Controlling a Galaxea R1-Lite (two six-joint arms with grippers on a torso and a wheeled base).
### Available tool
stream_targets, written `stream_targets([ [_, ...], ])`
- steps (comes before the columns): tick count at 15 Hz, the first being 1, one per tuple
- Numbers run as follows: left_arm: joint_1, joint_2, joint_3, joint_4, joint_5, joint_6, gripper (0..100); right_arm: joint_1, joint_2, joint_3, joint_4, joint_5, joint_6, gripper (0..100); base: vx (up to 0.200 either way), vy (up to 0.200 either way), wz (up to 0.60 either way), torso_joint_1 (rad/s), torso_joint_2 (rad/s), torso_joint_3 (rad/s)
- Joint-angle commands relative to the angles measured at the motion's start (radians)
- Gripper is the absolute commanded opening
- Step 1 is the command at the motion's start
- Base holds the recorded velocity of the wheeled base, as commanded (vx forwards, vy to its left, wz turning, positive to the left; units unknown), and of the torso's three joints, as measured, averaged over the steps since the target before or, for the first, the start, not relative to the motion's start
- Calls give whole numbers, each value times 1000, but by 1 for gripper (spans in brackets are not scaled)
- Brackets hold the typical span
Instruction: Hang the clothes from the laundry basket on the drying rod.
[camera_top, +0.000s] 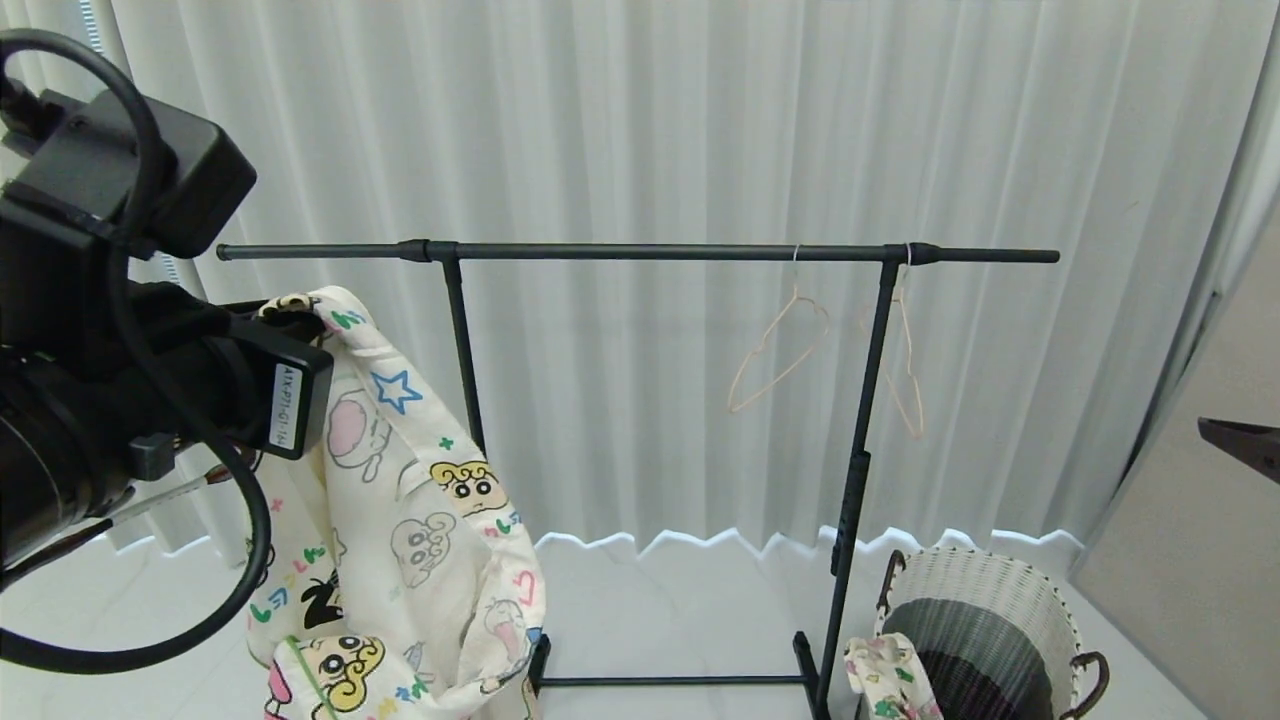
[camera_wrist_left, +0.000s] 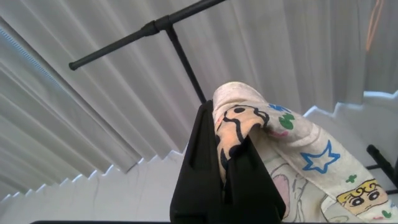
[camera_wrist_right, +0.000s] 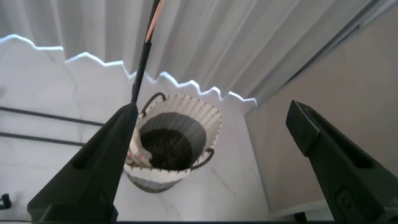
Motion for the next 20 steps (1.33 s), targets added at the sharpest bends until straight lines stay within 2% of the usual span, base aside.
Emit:
stream_targets([
  [1,-10,1,-1,-1,1,-1,0,0,17,-1,-1,0,-1,100,200,0,0,2,2,2],
  [6,-12,-6,1,-1,1,-1,0,2,46,1,-2,0,2,100,200,0,0,0,1,0],
  [13,-22,-11,2,-1,2,-1,0,3,123,45,-133,0,4,100,200,0,0,4,2,3],
  [16,-22,-9,2,-1,2,-2,0,8,150,56,-133,0,39,100,67,0,0,1,1,1],
  [19,-21,-6,2,-1,2,-2,0,19,245,51,-152,0,142,100,0,0,0,0,0,0],
  [20,-21,-6,1,-1,2,-1,0,19,287,53,-202,1,180,100,0,0,0,0,0,0],
])
